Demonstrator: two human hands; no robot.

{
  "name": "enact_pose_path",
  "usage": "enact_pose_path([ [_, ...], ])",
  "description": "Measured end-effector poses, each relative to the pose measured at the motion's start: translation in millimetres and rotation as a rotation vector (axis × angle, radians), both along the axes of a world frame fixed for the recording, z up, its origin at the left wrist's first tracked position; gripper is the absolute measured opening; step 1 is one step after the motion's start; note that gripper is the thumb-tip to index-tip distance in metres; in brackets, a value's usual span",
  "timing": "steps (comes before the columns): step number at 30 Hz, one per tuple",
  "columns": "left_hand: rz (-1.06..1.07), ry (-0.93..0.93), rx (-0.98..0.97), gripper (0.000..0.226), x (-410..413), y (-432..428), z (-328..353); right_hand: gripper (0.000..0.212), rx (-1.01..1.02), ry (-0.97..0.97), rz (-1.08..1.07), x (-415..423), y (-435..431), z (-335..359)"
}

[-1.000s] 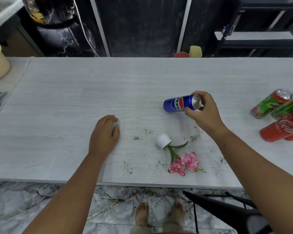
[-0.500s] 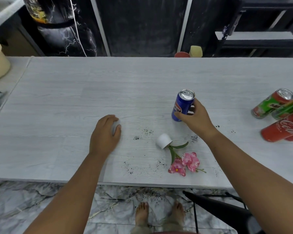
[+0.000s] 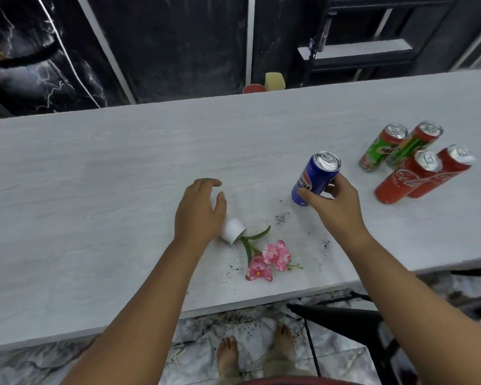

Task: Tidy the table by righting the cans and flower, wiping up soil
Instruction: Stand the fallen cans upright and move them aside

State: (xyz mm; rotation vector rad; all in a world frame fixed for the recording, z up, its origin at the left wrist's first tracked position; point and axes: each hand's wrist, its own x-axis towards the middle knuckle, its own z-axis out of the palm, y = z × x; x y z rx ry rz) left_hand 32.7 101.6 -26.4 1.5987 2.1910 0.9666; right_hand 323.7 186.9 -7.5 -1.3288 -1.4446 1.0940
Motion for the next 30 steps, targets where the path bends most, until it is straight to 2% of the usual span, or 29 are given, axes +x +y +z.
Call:
enact_pose_path([
  [7,-0.414,0.025,-0.011,0.03,117,48,14,0.059,-0.006,-0.009,-0.235,90,-26,-2],
  [15,-0.757,0.15,-0.126,0.041,241,65,0,0.063,-0.036,-0.065,-0.516,174,-37,-10],
  [22,-0.809,0.204,-0.139,0.053,275,69,-19,0.062,-0.082,-0.089,-0.633,214,-18,-15],
  [30,-0.785,0.192,-0.081,0.058,275,66,-34,0.066,-0.078,-0.115,-0.61,232,-4,-19],
])
